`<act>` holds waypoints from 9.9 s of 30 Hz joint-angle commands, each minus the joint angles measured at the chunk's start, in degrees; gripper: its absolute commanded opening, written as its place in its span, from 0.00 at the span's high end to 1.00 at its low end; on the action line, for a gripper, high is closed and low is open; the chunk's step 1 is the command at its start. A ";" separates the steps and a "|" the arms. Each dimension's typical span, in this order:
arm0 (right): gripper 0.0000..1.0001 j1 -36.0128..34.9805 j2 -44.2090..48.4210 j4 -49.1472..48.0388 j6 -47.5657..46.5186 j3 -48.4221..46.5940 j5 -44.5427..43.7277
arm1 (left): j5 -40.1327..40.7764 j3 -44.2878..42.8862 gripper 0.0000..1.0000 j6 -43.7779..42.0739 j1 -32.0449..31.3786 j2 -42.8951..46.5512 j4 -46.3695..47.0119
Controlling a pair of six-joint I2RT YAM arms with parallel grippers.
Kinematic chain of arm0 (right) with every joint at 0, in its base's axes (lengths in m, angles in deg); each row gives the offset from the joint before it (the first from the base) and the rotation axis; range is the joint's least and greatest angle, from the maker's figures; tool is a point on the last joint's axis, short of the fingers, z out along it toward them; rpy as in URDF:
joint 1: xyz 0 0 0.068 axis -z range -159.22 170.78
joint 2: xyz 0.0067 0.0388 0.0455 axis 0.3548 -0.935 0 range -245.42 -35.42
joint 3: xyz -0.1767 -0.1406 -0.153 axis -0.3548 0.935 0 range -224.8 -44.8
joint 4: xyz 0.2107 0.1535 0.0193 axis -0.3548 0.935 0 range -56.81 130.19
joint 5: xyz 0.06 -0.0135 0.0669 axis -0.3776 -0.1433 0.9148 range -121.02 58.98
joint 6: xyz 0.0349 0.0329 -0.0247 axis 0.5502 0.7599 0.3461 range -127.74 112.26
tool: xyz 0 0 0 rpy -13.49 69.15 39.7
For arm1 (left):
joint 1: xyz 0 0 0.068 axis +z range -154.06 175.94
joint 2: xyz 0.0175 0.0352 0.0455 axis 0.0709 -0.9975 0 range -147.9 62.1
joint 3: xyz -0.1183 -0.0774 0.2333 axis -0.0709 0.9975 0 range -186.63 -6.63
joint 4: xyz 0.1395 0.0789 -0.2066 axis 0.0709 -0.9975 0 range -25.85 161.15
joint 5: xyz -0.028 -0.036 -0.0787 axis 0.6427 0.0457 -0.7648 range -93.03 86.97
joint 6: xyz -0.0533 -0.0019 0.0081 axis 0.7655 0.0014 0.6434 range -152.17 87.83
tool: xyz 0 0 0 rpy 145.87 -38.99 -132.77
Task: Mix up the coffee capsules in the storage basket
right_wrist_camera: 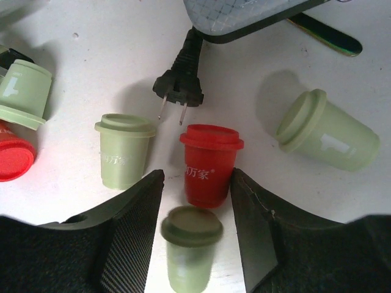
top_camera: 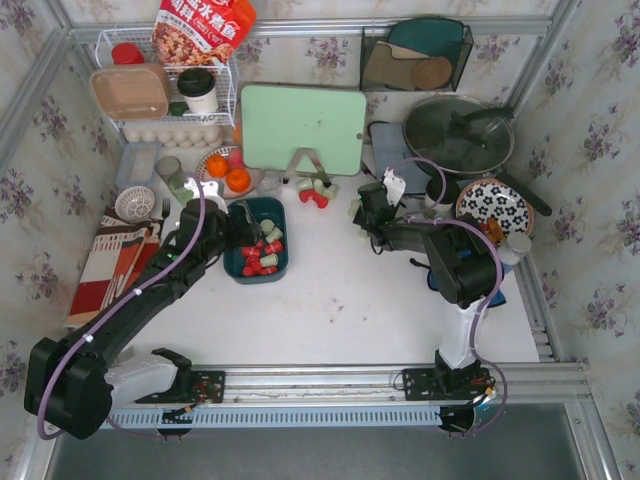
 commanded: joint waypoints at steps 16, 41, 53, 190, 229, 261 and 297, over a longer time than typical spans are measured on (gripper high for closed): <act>0.47 -0.24 2.65 8.84 -1.49 2.56 2.44 | -1.46 0.39 0.11 1.10 -0.01 2.37 1.55; 0.62 -13.48 9.14 11.02 -5.61 -5.41 1.49 | -0.25 2.41 0.11 1.05 0.01 17.42 -6.82; 0.58 -27.07 -1.84 5.71 -10.68 -21.78 6.23 | 5.03 3.37 0.11 -2.55 -0.01 24.65 -16.43; 0.31 -29.31 2.90 3.64 -16.25 -14.91 13.24 | 7.71 1.01 0.11 -3.49 -5.46 16.56 -17.42; 0.27 12.12 1.08 12.05 -19.37 -9.05 13.89 | 1.46 -9.64 0.11 -3.12 -7.04 -0.17 -14.35; 0.42 12.05 2.66 17.45 4.19 -7.01 5.72 | 6.10 -0.85 0.10 -4.73 -7.04 11.60 -14.87; 0.66 -16.91 35.99 -59.59 -48.67 42.80 34.28 | -5.38 -4.42 0.17 -1.47 -7.37 7.51 -11.91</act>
